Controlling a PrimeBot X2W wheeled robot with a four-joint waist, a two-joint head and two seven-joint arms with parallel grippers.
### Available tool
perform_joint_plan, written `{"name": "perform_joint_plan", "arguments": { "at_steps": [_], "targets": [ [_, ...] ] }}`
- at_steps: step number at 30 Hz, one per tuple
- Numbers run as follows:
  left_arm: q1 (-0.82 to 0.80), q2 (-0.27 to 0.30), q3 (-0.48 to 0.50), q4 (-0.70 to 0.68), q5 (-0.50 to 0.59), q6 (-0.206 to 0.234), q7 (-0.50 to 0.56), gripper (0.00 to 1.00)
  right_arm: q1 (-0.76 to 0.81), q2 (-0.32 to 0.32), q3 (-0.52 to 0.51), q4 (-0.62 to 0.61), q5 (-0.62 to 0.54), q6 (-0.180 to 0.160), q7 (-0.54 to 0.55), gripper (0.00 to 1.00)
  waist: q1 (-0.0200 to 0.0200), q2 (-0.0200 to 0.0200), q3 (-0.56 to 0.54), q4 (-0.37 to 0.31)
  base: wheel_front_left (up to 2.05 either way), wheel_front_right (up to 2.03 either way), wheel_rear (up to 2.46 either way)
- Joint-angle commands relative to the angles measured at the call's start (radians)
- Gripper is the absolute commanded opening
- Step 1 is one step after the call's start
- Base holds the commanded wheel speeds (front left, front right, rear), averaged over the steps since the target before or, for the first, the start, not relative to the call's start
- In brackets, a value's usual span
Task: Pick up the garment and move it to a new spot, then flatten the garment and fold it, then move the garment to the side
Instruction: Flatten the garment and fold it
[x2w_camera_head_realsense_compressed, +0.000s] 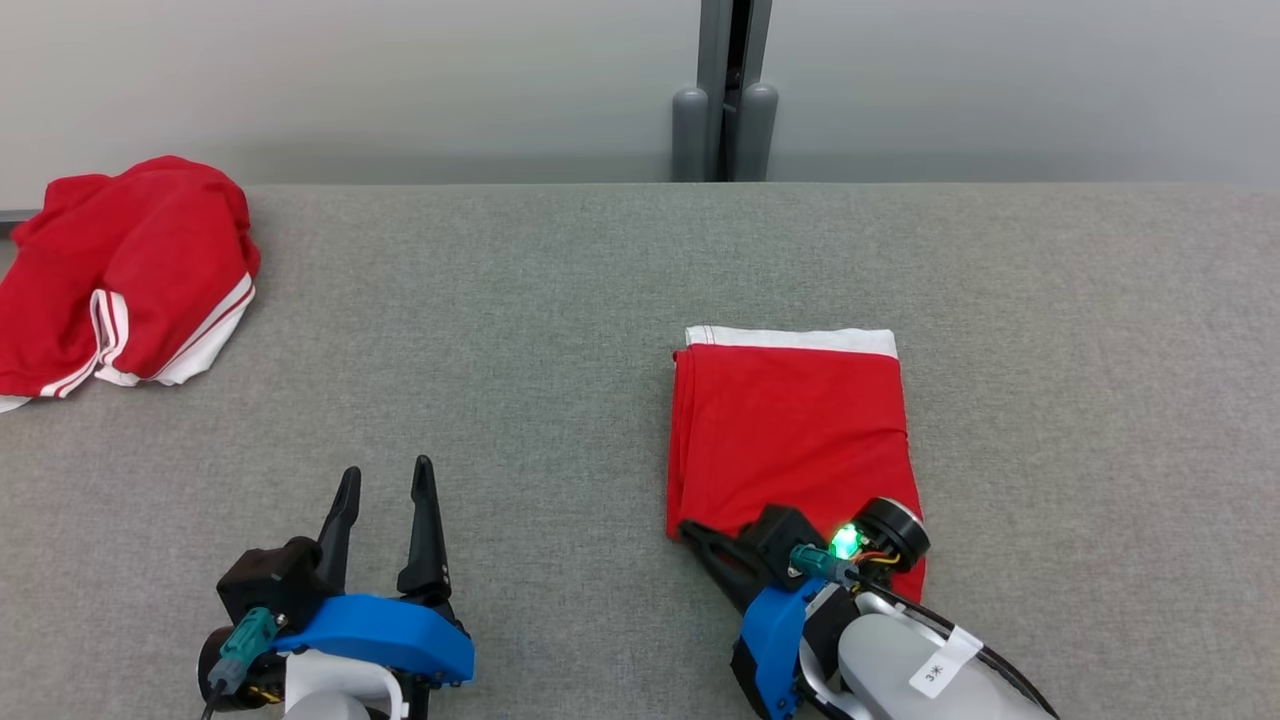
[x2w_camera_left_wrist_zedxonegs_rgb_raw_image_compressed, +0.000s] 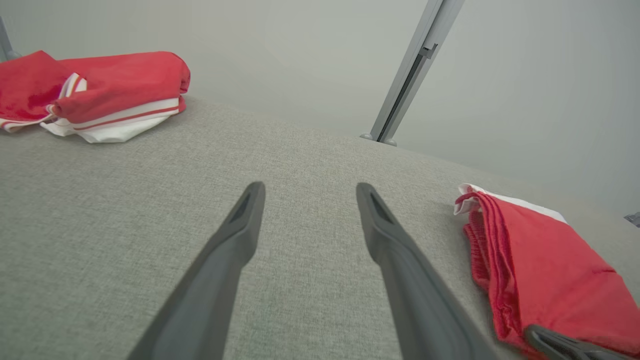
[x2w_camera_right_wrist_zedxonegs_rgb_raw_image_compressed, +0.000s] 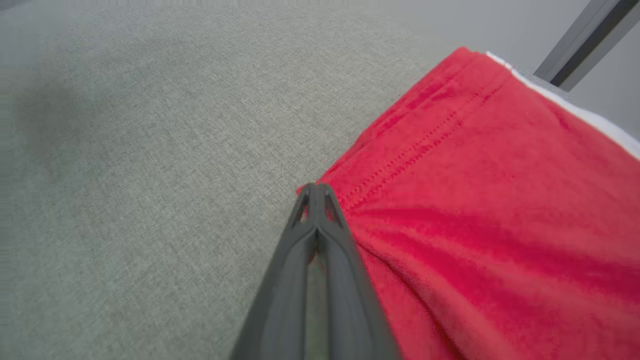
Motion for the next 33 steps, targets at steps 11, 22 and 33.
{"name": "perform_joint_plan", "arguments": {
  "at_steps": [11, 22, 33],
  "targets": [
    [-0.011, -0.005, 0.019, 0.018, 0.021, -0.015, -0.005, 1.00, -0.015, 0.001, -0.001, -0.051, 0.069, 0.000, -0.022, 0.19, 0.0000, 0.0000, -0.020, -0.026, 0.00, 0.00, 0.00],
    [0.003, -0.018, 0.036, 0.036, 0.085, -0.033, -0.005, 1.00, 0.121, -0.008, -0.397, -0.278, -0.018, 0.000, -0.026, 1.00, 0.0000, 0.0000, -0.082, -0.046, 0.00, 0.00, 0.00],
    [0.053, -0.066, 0.075, 0.081, 0.143, -0.065, -0.005, 1.00, 0.349, 0.001, -0.755, -0.402, -0.092, 0.000, -0.026, 1.00, 0.0000, 0.0000, -0.132, -0.041, 0.00, 0.00, 0.00]
  ]
}}
